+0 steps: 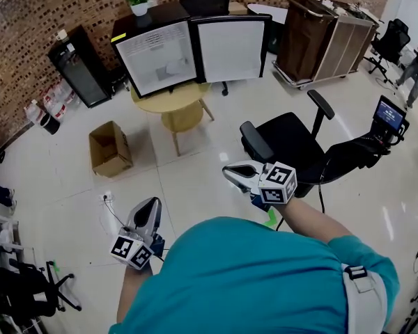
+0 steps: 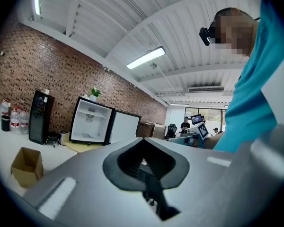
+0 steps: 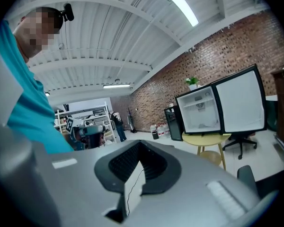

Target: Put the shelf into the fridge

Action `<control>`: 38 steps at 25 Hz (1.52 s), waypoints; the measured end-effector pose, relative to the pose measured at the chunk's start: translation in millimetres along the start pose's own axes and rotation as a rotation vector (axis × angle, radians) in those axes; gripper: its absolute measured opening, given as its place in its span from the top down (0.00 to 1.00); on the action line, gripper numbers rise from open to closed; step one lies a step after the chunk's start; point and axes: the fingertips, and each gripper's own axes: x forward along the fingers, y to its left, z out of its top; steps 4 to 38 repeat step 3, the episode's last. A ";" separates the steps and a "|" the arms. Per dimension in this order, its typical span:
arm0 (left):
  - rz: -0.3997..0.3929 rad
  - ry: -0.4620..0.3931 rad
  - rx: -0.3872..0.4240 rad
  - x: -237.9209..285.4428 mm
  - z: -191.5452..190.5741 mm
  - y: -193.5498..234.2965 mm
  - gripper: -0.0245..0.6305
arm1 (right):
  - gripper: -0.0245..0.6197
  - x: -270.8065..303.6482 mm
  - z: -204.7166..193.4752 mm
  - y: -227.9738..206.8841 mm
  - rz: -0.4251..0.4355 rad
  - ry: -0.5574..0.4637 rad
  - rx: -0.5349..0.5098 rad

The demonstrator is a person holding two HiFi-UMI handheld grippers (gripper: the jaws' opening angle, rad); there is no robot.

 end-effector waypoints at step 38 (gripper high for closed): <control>-0.010 0.009 0.002 4.0 -7.3 -2.0 0.96 | 0.96 -3.7 -4.4 -3.2 -0.006 -0.004 -0.001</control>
